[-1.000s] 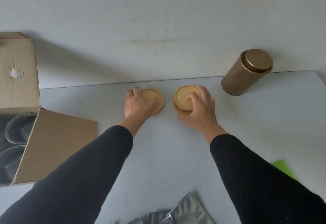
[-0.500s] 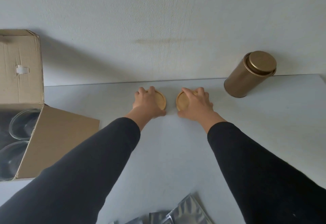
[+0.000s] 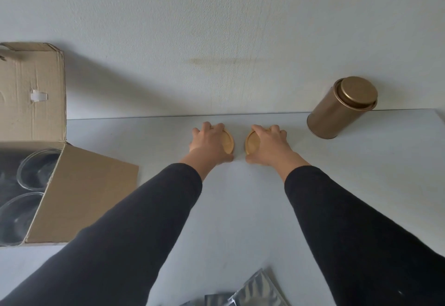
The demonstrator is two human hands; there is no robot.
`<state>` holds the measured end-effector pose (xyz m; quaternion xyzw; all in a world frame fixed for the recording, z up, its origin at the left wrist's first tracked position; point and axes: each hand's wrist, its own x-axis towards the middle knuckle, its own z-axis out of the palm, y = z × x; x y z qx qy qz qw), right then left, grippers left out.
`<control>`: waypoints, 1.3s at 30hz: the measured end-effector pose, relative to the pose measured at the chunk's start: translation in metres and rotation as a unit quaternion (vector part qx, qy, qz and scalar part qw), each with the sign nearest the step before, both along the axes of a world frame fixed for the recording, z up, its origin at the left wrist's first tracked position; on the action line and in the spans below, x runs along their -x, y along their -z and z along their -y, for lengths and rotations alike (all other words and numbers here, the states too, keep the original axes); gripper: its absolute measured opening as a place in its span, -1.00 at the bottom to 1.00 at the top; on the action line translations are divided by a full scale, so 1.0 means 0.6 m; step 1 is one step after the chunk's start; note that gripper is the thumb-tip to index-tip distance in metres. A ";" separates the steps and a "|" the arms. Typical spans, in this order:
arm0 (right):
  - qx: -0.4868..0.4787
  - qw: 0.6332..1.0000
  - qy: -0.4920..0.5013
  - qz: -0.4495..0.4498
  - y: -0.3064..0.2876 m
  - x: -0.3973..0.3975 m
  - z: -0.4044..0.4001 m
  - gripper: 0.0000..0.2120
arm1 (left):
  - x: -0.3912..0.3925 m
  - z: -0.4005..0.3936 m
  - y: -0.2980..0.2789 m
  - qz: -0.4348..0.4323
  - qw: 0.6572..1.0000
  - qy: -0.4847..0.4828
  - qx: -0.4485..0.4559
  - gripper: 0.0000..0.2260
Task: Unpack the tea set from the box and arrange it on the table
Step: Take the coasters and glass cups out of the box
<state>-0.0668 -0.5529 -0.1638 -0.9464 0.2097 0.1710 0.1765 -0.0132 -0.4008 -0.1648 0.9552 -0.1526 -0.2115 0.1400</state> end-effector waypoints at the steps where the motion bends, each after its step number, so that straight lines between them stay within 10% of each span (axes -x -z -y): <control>1: 0.000 1.000 -0.001 -0.002 0.000 0.002 0.000 -0.15 | 0.001 -0.001 -0.001 -0.005 1.000 0.000 0.000 -0.17; 8: 0.039 0.999 -0.004 0.033 -0.030 0.026 -0.012 0.02 | 0.021 -0.027 -0.029 -0.021 1.000 -0.004 0.001 0.05; 29: 0.011 0.980 -0.122 0.160 -0.223 0.041 -0.508 -0.45 | 0.055 -0.555 -0.213 0.090 0.995 -0.023 0.035 -0.45; 39: 0.125 0.970 -0.179 0.106 -0.189 0.042 -0.664 -0.49 | 0.114 -0.697 -0.127 0.071 0.997 -0.004 -0.042 -0.02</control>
